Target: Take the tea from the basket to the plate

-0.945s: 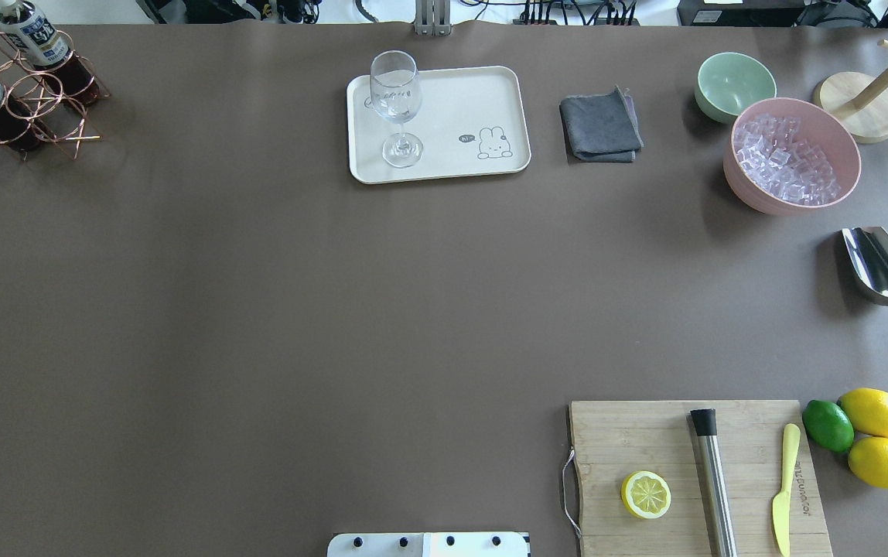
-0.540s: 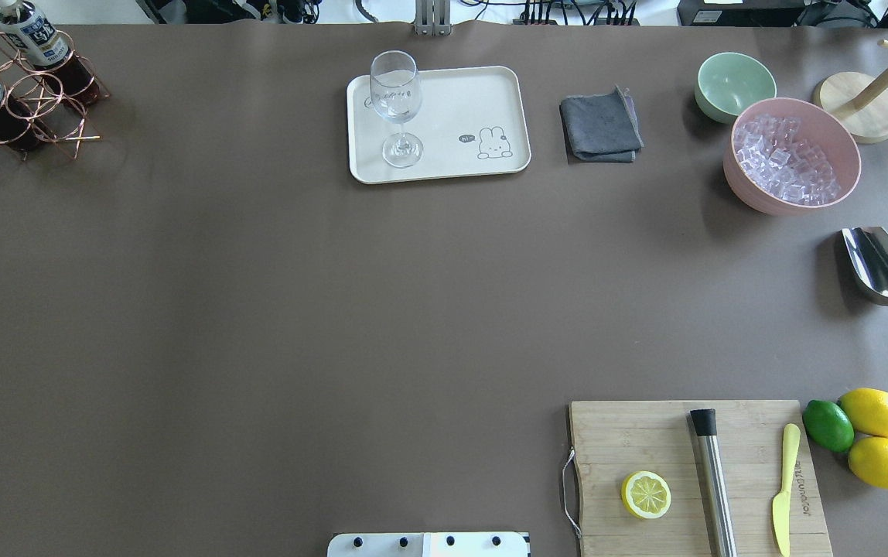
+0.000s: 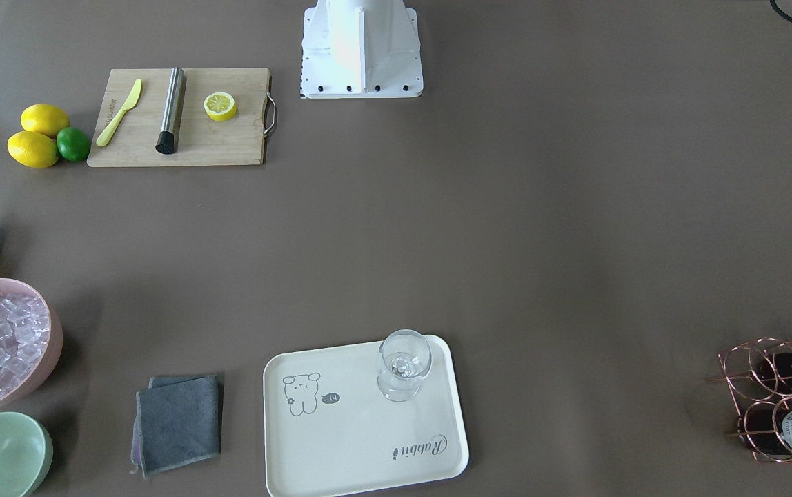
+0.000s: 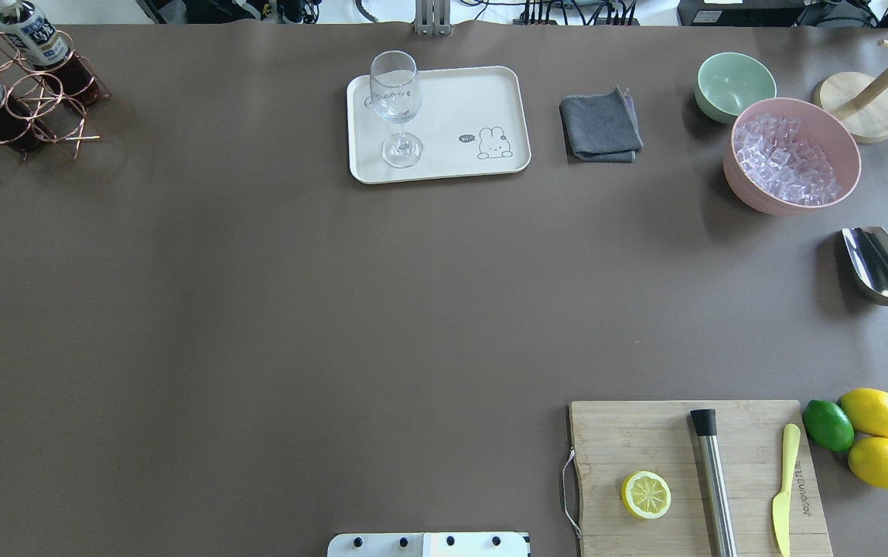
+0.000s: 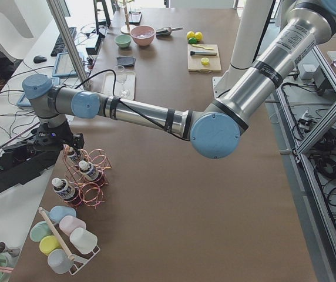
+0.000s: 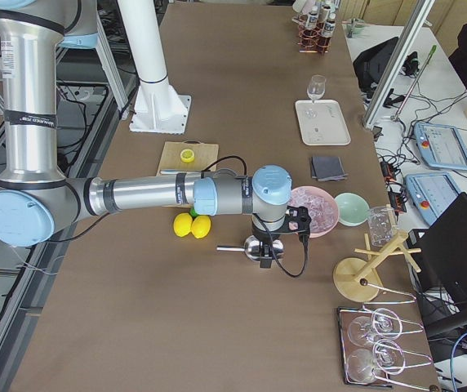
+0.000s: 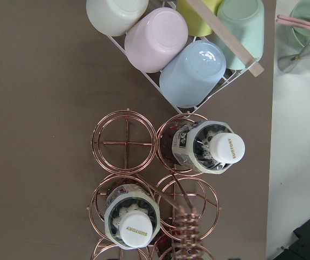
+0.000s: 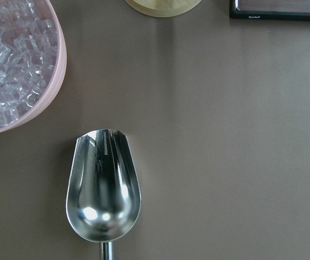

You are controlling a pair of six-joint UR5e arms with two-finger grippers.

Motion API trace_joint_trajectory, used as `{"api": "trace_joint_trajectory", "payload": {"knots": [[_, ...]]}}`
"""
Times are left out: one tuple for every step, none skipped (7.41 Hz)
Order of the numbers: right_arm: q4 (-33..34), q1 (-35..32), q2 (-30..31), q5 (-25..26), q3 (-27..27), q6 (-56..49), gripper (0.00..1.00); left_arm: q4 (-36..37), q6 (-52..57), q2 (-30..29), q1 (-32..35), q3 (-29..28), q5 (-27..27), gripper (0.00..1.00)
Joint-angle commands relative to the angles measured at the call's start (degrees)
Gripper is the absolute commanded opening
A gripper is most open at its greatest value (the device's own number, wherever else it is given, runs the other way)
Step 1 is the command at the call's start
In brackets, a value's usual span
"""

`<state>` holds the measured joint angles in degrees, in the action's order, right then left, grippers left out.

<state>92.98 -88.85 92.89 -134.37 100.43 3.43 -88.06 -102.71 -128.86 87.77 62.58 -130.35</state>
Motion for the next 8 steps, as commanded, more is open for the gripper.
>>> {"api": "trace_joint_trajectory", "payload": {"knots": [[0.0, 0.0, 0.0, -0.3, 0.0, 0.0, 1.0, -0.1, -0.1, 0.1, -0.2, 0.0, -0.5, 0.17], [0.0, 0.0, 0.0, -0.3, 0.0, 0.0, 1.0, -0.1, 0.3, 0.3, -0.2, 0.3, -0.5, 0.0], [0.0, 0.0, 0.0, -0.3, 0.0, 0.0, 1.0, 0.2, 0.5, 0.4, -0.1, 0.4, -0.4, 0.0], [0.0, 0.0, 0.0, -0.3, 0.0, 0.0, 1.0, 0.5, 0.1, 0.4, 0.6, 1.0, -0.9, 0.0], [0.0, 0.0, -0.1, -0.3, 0.0, 0.1, 1.0, 1.7, 0.4, 0.4, 2.2, 2.7, -4.3, 0.0], [0.0, 0.0, 0.0, -0.3, 0.0, 0.0, 1.0, 6.7, 0.3, 0.4, 2.0, 5.6, -6.1, 0.0], [0.0, 0.0, 0.0, -0.3, 0.0, 0.0, 1.0, 12.0, 0.3, 0.5, 1.9, 10.0, -6.1, 0.0], [0.0, 0.0, -0.1, -0.3, 0.0, 0.0, 1.0, 19.5, 0.1, 0.5, 2.1, 16.5, -6.2, 0.0]]}}
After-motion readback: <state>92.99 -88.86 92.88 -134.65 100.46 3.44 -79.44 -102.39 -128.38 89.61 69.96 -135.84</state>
